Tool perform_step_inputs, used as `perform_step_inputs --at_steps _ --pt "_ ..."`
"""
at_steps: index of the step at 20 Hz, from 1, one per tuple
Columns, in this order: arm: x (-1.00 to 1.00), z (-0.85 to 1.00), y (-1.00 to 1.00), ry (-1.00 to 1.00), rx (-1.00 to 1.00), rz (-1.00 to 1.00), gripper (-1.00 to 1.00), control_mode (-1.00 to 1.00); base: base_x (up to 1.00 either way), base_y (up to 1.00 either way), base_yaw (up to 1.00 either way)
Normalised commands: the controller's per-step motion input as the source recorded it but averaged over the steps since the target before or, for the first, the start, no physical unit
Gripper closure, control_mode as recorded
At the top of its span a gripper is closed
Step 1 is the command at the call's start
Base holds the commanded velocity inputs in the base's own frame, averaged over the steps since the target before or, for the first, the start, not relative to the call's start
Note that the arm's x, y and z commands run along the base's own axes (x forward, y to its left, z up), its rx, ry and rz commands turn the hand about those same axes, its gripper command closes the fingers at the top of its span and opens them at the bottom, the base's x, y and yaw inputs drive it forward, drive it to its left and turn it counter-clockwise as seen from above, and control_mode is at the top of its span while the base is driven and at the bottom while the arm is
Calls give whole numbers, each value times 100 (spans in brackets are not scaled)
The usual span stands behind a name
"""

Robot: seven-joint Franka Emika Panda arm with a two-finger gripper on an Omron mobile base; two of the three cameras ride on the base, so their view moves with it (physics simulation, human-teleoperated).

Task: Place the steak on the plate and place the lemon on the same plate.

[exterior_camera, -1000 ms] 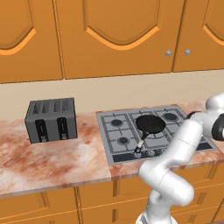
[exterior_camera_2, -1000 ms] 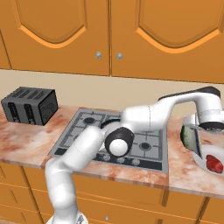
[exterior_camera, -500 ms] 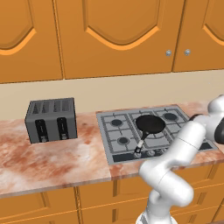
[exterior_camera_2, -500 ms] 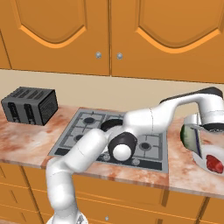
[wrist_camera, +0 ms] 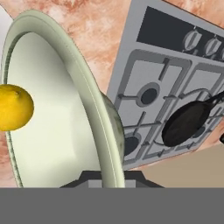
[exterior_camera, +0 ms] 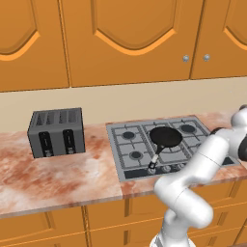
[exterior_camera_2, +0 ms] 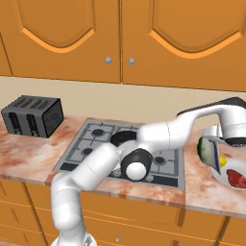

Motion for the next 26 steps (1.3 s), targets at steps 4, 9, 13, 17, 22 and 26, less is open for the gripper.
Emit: perform_step_inputs --at_steps 4,9,13,17,22,26 --pt "-1 1 0 0 4 0 100 -100 0 0 0" --pt "0 7 0 0 4 0 100 -100 0 0 0" --pt "0 8 0 0 4 0 100 -100 0 0 0" --pt "0 8 0 0 7 0 100 -100 0 0 0" --pt "0 13 0 0 4 0 100 -100 0 0 0" --pt "-1 8 6 -1 0 0 100 -100 0 0 0"
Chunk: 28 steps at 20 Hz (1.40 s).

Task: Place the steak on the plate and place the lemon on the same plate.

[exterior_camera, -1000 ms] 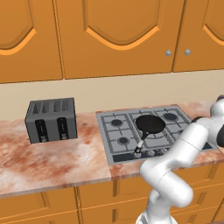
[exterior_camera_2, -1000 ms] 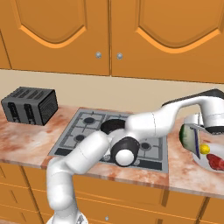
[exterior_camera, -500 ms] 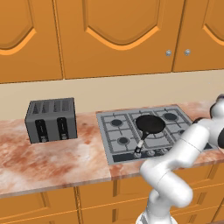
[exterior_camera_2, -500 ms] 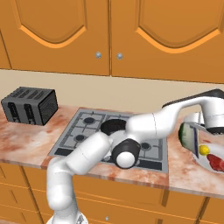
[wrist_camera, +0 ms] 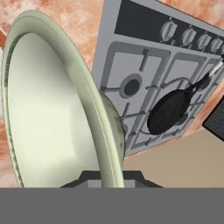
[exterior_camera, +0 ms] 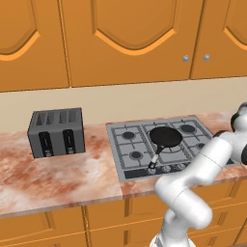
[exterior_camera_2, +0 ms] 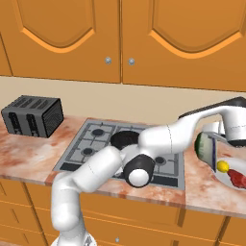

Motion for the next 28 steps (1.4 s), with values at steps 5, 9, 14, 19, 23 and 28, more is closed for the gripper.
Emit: perform_step_inputs --at_steps 5,9,14,19,23,28 --pt "-16 2 17 -8 -5 0 100 -100 0 0 0" --pt "-27 0 30 -17 -8 0 100 -100 0 0 0" --pt "-30 0 37 -17 -7 0 100 -100 0 0 0" --pt "-30 2 40 -5 -7 0 100 -100 0 0 0" --pt "-25 20 33 -4 -20 0 100 -100 0 0 0" --pt "-20 37 27 -1 -18 0 100 -100 0 0 0"
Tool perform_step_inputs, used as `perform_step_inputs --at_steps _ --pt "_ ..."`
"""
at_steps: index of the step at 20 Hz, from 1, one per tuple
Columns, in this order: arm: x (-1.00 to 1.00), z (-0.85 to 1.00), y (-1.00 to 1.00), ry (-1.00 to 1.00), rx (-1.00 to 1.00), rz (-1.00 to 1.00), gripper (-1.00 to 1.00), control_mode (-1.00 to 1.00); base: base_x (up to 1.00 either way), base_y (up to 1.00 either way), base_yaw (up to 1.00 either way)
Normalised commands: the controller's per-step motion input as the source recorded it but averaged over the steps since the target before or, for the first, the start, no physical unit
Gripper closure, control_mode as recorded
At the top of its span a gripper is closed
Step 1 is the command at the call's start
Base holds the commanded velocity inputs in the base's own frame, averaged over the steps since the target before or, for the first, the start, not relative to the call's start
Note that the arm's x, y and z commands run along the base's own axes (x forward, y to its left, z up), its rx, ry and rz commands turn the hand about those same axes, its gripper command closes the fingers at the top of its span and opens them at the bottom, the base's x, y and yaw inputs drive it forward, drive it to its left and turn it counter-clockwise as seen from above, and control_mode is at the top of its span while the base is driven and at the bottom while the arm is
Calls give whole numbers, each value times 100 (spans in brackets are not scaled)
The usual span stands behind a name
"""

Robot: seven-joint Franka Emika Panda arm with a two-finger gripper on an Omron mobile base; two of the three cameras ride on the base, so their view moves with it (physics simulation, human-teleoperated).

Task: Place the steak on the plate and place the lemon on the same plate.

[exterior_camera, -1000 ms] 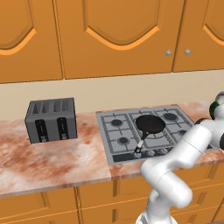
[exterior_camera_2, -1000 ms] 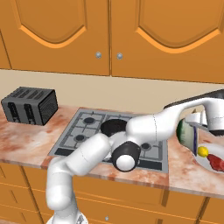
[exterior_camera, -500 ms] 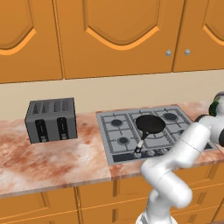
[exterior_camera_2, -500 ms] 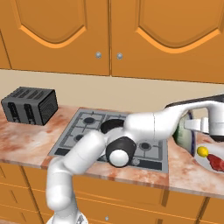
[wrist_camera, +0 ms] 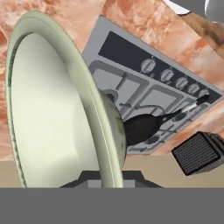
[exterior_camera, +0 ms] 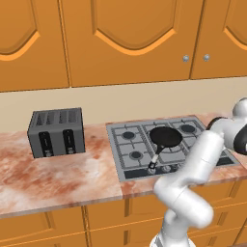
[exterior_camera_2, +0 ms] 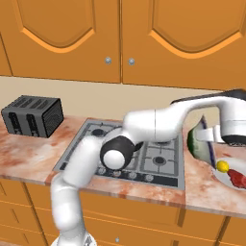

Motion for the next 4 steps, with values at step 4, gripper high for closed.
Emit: perform_step_inputs --at_steps 4 --pt "-32 12 38 -4 -13 0 100 -100 0 0 0"
